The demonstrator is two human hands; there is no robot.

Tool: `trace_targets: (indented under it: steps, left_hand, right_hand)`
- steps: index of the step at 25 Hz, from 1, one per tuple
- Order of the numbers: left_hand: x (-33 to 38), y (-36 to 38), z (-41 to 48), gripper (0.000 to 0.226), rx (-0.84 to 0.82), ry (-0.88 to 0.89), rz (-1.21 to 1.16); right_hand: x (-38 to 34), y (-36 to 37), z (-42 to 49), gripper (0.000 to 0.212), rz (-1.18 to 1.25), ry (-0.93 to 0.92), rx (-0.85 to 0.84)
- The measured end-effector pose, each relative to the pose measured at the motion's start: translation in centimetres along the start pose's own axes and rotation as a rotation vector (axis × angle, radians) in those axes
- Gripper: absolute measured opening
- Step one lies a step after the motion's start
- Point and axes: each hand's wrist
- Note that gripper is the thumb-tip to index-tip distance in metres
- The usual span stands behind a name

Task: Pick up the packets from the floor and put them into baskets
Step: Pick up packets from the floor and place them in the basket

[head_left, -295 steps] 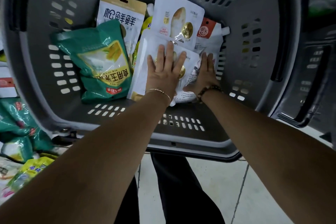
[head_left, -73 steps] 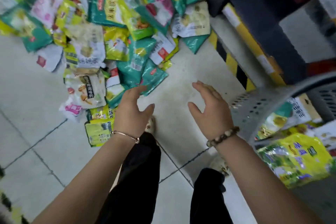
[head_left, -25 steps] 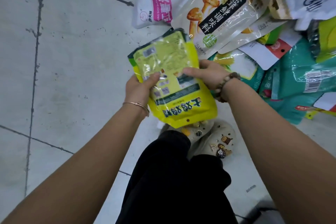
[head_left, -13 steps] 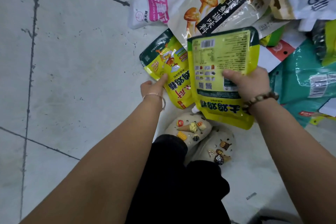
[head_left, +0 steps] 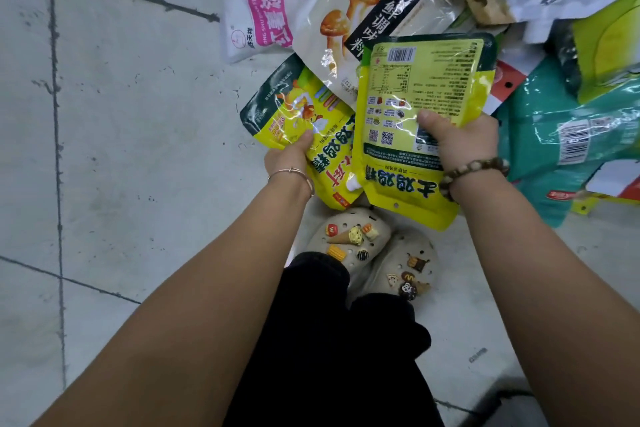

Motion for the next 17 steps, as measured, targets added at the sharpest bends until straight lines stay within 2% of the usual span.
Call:
trace_targets:
  steps: [2, 6, 8, 9, 10, 15, 17]
  left_hand:
    - [0.8, -1.2, -0.7, 0.023, 0.058, 0.072, 0.026]
    - [2.8, -4.8, -2.8, 0.015, 0.126, 0.161, 0.141]
    - [4.1, -6.6, -4.4, 0.014, 0.095, 0.216, 0.212]
    - [4.7, -7.6, -5.6, 0.015, 0.065, 0.245, 0.238]
    - [5.4, -8.4, -6.8, 0.017, 0.021, 0.270, 0.252]
    - [8.7, -10.2, -14.8, 0.024, -0.221, 0.503, 0.517]
    - [9.6, -10.6, -18.2, 0.029, -0.321, 0.559, 0.616]
  right_hand:
    - [-0.4, -1.0, -0.3, 0.026, -0.006, 0.027, -0.003]
    - [-1.3, -4.0, -1.1, 0.024, 0.018, 0.065, -0.002]
    - [-1.6, -5.9, -1.8, 0.039, 0.057, 0.147, -0.029]
    - [-1.9, -7.0, -2.9, 0.051, 0.052, 0.194, -0.031]
    - [-2.0, -8.2, -3.7, 0.054, 0.059, 0.225, -0.020]
    - [-3.4, -15.3, -9.3, 0.029, 0.178, 0.302, 0.042]
    - [-3.6, -18.3, -11.8, 0.029, 0.213, 0.356, 0.050]
Point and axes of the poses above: each hand's wrist, its own z-axis towards the middle knuckle, its own y-axis out of the palm, x = y × z, and after that the axes turned 13 degrees about x, right-handed
